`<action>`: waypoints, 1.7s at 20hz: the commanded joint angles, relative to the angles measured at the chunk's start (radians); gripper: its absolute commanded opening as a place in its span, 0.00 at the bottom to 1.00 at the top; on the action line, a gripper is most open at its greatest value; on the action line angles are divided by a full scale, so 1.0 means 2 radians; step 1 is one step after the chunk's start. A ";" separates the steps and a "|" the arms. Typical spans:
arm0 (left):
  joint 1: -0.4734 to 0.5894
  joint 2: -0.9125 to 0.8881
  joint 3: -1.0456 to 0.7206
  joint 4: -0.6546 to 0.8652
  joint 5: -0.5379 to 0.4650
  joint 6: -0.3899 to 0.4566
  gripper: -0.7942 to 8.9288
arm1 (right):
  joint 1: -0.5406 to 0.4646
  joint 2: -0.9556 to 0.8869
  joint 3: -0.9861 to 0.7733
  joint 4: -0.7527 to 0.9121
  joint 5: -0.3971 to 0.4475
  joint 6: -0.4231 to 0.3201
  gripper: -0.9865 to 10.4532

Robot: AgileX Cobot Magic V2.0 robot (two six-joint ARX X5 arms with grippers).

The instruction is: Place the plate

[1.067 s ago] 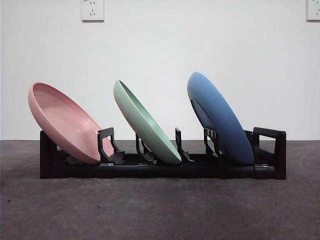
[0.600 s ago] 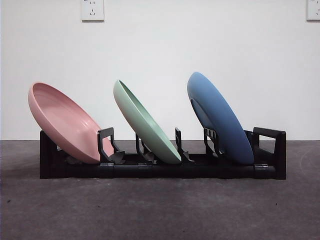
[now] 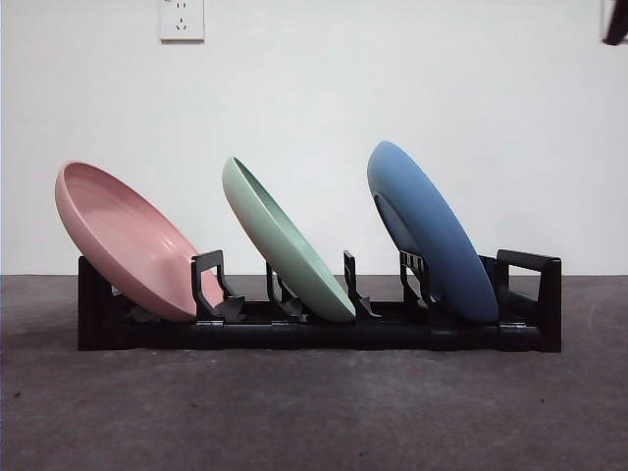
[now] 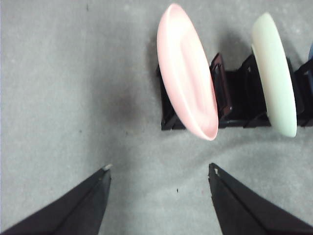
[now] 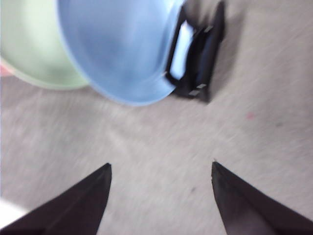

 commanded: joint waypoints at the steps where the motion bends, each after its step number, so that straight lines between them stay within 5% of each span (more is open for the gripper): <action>1: 0.000 0.004 0.011 0.011 0.003 0.003 0.41 | 0.029 0.058 0.058 -0.019 0.001 0.005 0.36; 9: 0.000 0.004 0.011 0.019 0.003 0.002 0.41 | 0.133 0.212 0.215 -0.007 0.051 -0.001 0.36; 14: 0.000 0.004 0.011 0.019 0.003 0.003 0.41 | 0.176 0.273 0.240 0.051 0.077 -0.001 0.36; 25: 0.000 0.005 0.011 0.019 0.003 0.003 0.41 | 0.186 0.347 0.240 0.093 0.080 -0.002 0.31; 34: 0.000 0.010 0.011 0.019 0.003 0.003 0.41 | 0.186 0.361 0.240 0.098 0.080 0.000 0.10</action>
